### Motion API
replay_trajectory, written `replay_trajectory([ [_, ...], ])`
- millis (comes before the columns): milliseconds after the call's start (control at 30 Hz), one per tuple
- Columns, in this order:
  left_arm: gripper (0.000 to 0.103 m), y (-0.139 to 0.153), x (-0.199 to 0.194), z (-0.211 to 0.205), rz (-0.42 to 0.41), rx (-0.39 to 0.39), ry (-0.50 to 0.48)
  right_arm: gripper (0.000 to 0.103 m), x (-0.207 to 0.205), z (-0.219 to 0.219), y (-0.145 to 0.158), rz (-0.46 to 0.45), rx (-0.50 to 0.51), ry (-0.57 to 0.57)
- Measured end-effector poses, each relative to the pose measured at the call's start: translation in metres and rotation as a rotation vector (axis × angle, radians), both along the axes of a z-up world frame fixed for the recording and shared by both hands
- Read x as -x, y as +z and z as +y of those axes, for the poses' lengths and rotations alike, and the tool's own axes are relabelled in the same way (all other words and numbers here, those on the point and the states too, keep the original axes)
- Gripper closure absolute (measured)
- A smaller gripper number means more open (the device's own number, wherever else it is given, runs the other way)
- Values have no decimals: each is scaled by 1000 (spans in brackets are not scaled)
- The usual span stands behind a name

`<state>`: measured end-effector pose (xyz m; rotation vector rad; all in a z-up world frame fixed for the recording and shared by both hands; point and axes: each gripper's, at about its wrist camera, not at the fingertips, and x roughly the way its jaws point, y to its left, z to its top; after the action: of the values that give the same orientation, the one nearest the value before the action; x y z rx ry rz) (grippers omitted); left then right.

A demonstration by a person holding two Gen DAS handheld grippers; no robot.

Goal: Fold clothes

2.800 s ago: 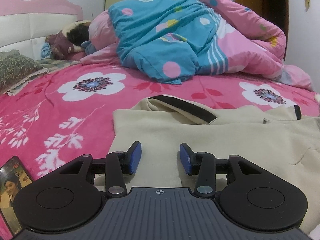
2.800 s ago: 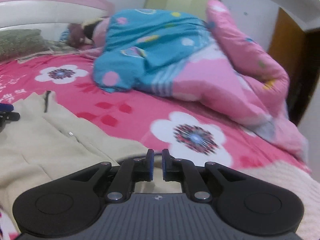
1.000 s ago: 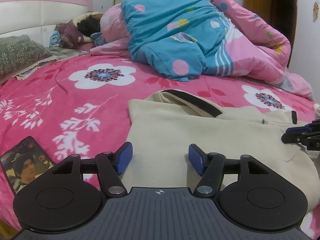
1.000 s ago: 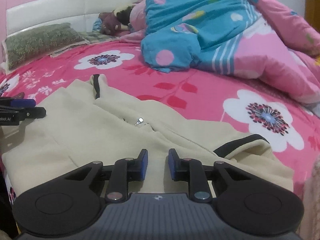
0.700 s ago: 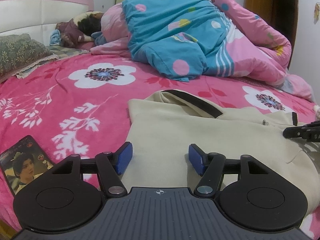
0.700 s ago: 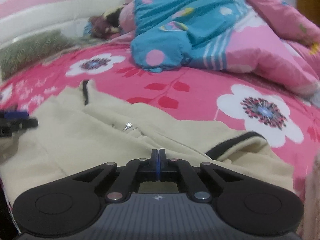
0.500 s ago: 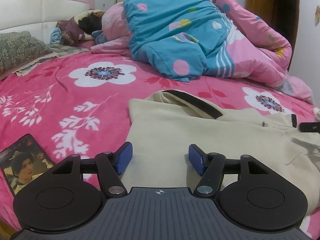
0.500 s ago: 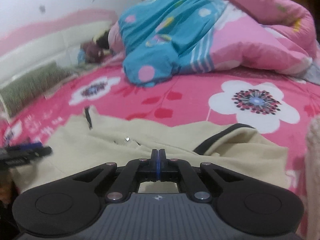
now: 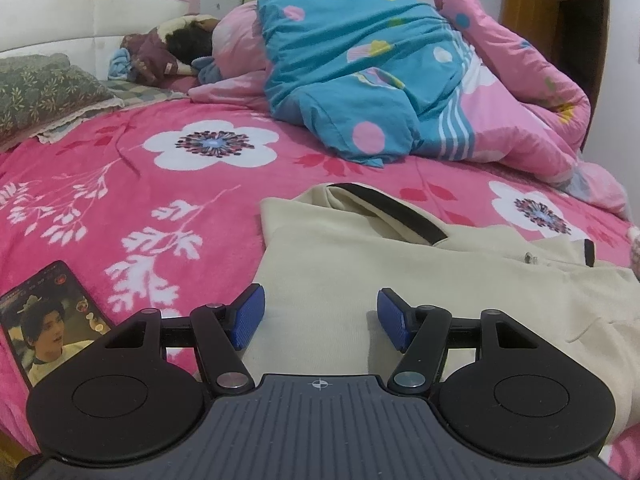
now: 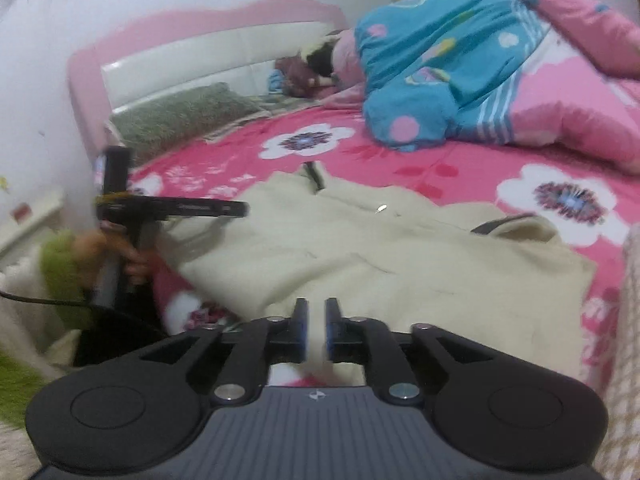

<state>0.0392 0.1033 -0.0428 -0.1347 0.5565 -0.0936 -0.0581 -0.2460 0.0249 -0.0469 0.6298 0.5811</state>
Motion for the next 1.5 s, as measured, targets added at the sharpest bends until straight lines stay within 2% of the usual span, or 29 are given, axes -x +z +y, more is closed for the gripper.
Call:
replay_trajectory([
  [33,41,0,0,0,0,0,1,69,-8,3,0,-24,17,-40],
  [100,41,0,1,-1,1,0,3,69,-28,10,-1,-62,41,-120],
  [167,41,0,1,-1,0,0,6,69,-60,13,-7,-40,26,-176],
  [300,41,-1,0,-1,-1,-2,6,69,-107,30,-32,24,101,-184],
  [400,41,-3,0,-1,-3,-5,3,78,-117,38,-47,44,141,-164],
  [433,41,-3,-1,0,-3,-4,2,89,-118,38,-48,41,140,-162],
  [500,41,-4,-2,1,-3,-1,1,101,-115,34,-47,54,108,-174],
  [633,41,-4,-2,2,-4,8,3,102,-107,8,-39,94,-99,-170],
  [867,41,0,4,9,-20,45,1,102,-31,-11,-20,146,-212,210],
  [900,41,1,6,11,-22,49,0,100,-22,-13,-19,146,-190,222],
  [967,41,4,11,12,-24,52,-9,97,-10,-17,-20,136,-96,146],
  [1000,41,5,14,13,-24,52,-15,92,-9,-23,-19,135,-81,91],
  [1067,41,7,20,13,-23,39,-29,81,-9,-43,-16,122,-95,-60],
  [1100,41,9,24,13,-23,27,-36,67,-9,-52,-15,110,-92,-144],
  [1133,41,10,28,12,-24,15,-40,64,-9,-60,-14,100,-74,-218],
  [1200,41,11,33,14,-22,0,-42,64,-10,-73,-13,88,-33,-355],
  [1267,41,11,35,17,-18,-10,-41,66,-15,-79,-15,110,5,-430],
  [1400,41,10,23,27,1,6,-35,65,-21,-75,-17,133,29,-462],
  [1500,41,9,7,36,38,67,-68,64,-28,-67,-17,144,83,-484],
])
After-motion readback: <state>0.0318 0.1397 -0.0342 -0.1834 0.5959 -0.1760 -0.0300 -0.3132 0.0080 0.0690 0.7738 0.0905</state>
